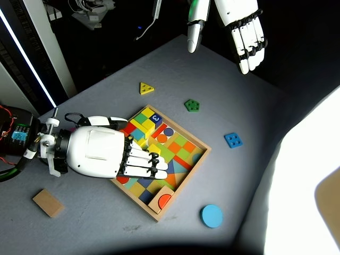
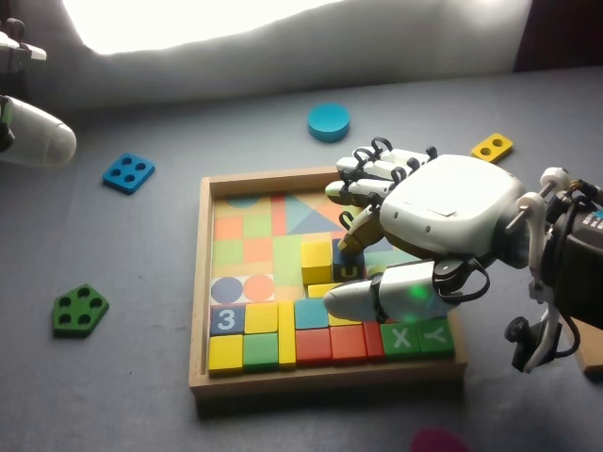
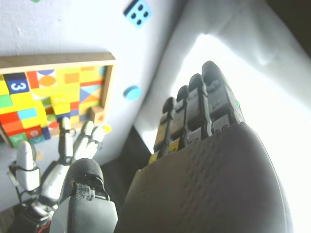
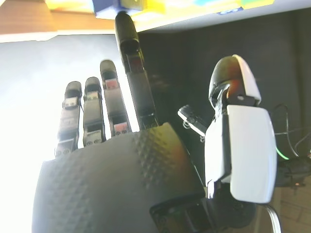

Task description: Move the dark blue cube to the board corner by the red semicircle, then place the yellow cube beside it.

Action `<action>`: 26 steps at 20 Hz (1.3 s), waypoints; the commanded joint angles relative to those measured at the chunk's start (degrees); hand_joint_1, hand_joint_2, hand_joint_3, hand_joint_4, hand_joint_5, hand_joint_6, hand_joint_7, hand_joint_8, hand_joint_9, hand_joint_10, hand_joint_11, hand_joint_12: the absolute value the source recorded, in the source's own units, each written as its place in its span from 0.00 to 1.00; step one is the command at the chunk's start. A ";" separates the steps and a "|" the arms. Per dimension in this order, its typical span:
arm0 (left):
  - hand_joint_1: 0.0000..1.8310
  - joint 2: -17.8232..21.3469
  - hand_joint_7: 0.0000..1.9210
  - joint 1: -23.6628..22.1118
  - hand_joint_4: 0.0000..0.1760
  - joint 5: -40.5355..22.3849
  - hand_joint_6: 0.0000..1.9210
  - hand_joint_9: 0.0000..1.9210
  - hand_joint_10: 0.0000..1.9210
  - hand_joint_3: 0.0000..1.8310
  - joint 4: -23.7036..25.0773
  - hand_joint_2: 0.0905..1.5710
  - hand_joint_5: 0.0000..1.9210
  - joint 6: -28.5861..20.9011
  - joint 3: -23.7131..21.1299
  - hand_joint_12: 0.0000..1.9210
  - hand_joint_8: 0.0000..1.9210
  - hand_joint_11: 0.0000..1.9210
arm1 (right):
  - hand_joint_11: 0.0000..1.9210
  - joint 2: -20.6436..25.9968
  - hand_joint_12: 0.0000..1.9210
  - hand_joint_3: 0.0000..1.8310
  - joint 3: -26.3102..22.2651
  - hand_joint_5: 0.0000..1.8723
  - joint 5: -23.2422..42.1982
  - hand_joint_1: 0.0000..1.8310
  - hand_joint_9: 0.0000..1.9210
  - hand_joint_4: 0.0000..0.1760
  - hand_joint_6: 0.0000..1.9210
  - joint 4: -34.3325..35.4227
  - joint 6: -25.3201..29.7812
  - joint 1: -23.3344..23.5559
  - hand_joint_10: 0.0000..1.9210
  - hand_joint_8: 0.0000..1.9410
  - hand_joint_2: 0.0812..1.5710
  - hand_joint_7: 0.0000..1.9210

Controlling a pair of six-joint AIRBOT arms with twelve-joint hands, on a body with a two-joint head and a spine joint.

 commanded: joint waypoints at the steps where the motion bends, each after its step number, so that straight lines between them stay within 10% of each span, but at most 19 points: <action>1: 0.00 0.18 0.02 -0.82 0.00 -4.38 0.00 0.03 0.00 0.00 2.09 0.68 0.00 0.39 0.03 0.15 0.00 0.00 | 0.00 0.12 0.00 0.00 0.06 0.42 5.58 0.00 0.00 0.00 0.01 -0.69 0.08 0.13 0.00 0.00 0.67 0.09; 26: 0.00 0.18 0.02 -0.82 0.00 -4.38 0.00 0.03 0.00 0.00 2.04 0.69 0.00 0.34 -0.05 0.16 0.00 0.00 | 0.00 -0.75 0.00 0.00 10.55 0.44 4.42 0.00 0.00 0.00 0.01 -0.71 0.22 -1.35 0.00 0.00 0.69 0.11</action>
